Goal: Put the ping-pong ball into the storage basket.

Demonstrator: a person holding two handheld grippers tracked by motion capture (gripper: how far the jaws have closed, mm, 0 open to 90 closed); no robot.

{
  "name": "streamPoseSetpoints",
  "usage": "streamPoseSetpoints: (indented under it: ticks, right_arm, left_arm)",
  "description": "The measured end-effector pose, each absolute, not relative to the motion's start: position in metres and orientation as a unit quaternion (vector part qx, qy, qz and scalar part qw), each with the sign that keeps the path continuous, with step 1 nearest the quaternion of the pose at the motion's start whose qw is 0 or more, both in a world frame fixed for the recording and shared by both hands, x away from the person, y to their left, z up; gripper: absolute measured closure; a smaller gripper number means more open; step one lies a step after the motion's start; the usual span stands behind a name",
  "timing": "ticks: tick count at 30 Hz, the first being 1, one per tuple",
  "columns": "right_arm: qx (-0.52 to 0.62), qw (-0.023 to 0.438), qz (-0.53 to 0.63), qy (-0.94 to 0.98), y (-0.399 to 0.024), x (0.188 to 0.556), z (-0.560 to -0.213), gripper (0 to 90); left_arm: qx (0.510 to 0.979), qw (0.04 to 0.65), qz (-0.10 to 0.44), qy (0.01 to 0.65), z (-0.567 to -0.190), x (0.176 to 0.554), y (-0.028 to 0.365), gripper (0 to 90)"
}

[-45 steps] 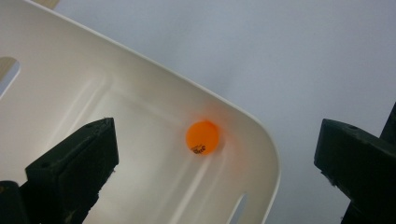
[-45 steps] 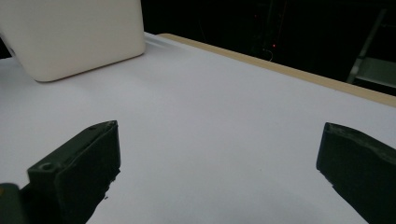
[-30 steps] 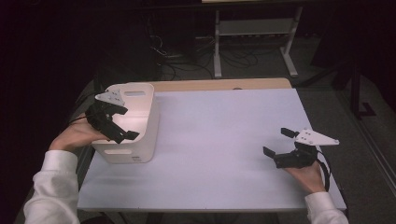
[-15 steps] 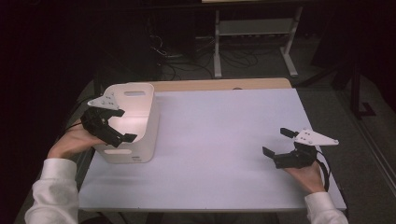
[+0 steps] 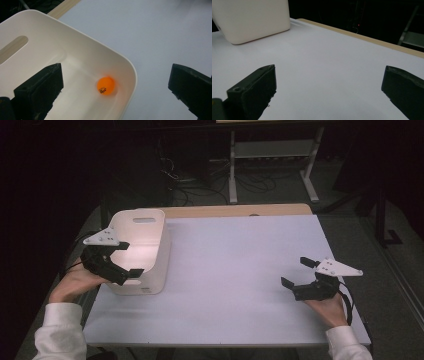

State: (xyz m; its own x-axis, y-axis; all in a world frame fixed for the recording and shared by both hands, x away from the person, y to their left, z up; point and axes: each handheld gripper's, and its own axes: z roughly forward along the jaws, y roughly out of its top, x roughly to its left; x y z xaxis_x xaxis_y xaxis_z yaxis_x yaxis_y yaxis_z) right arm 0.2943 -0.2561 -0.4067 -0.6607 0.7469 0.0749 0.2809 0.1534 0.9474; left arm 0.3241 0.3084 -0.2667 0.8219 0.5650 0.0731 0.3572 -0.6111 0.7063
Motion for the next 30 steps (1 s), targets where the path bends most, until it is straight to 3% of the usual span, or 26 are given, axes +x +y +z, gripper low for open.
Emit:
streamPoseSetpoints:
  ticks: [30]
  right_arm:
    - [0.347,0.214,0.544,0.734,-0.254,0.295,-0.408,0.0]
  left_arm:
    - [0.795,0.477,0.179,0.33,-0.305,0.294,0.333,0.0]
